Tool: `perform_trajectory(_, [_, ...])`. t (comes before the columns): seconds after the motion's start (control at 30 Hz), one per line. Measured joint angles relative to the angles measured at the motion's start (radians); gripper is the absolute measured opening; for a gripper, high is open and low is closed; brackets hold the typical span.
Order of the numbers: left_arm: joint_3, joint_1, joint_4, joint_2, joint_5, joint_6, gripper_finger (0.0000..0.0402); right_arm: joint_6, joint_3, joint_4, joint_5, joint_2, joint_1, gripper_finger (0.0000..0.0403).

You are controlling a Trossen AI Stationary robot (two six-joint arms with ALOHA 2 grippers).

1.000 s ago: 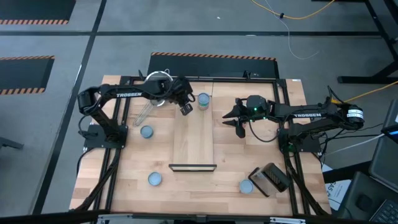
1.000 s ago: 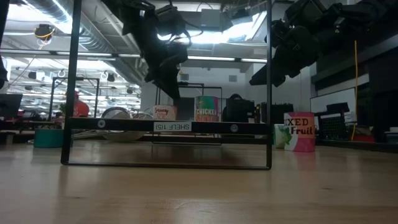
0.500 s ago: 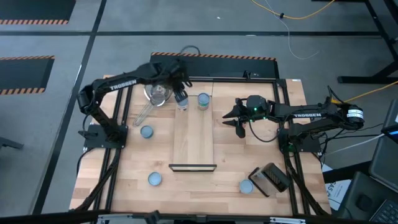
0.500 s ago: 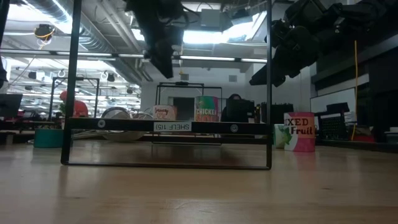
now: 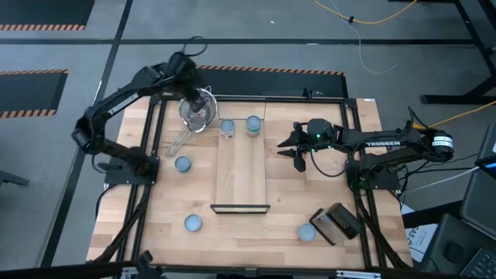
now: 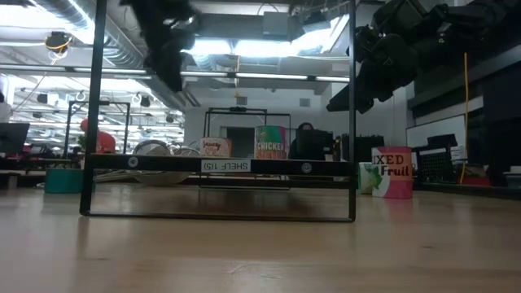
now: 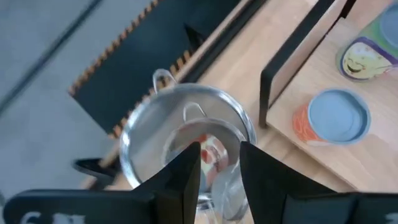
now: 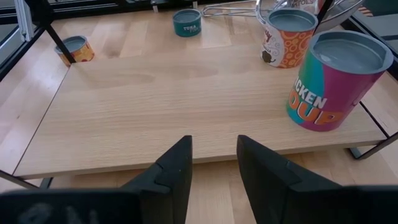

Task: Pick and place cans onto a shelf
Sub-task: Put the canned diced tomatoes on the shelf

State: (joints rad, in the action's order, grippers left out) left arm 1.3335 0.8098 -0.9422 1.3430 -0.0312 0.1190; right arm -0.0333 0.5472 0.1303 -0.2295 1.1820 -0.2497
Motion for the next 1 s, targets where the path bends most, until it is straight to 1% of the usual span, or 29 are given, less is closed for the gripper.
perform_trajectory(0.1, [-0.136,0.048,0.097,-0.062,0.07,-0.012,0.0105,0.002,0.0,0.0,0.0,0.0,0.0,0.0132])
perform_trajectory(0.2, [-0.254,0.079,0.172,-0.088,0.107,-0.023,0.0105,0.002,0.0,0.0,0.0,0.0,0.0,0.0132])
perform_trajectory(0.37, [-0.389,0.105,0.289,-0.094,0.146,-0.071,0.0105,0.003,0.0,0.0,0.0,0.0,0.0,0.0132])
perform_trajectory(0.47, [-0.449,0.113,0.381,-0.094,0.172,-0.108,0.0105,0.003,0.0,0.0,0.0,0.0,0.0,0.0132])
perform_trajectory(0.6, [-0.503,0.127,0.447,-0.094,0.175,-0.162,0.0106,0.003,0.0,0.0,0.0,0.0,0.0,0.0132])
perform_trajectory(0.7, [-0.522,0.14,0.466,-0.094,0.173,-0.17,0.0106,0.003,0.0,0.0,0.0,0.0,0.0,0.0132])
perform_trajectory(0.9, [-0.526,0.157,0.468,-0.094,0.17,-0.19,0.0106,0.003,0.0,0.0,0.0,0.0,0.0,0.0132])
perform_trajectory(1.0, [-0.526,0.158,0.475,-0.083,0.15,-0.192,0.0106,0.003,0.0,0.0,0.0,0.0,0.0,0.0132])
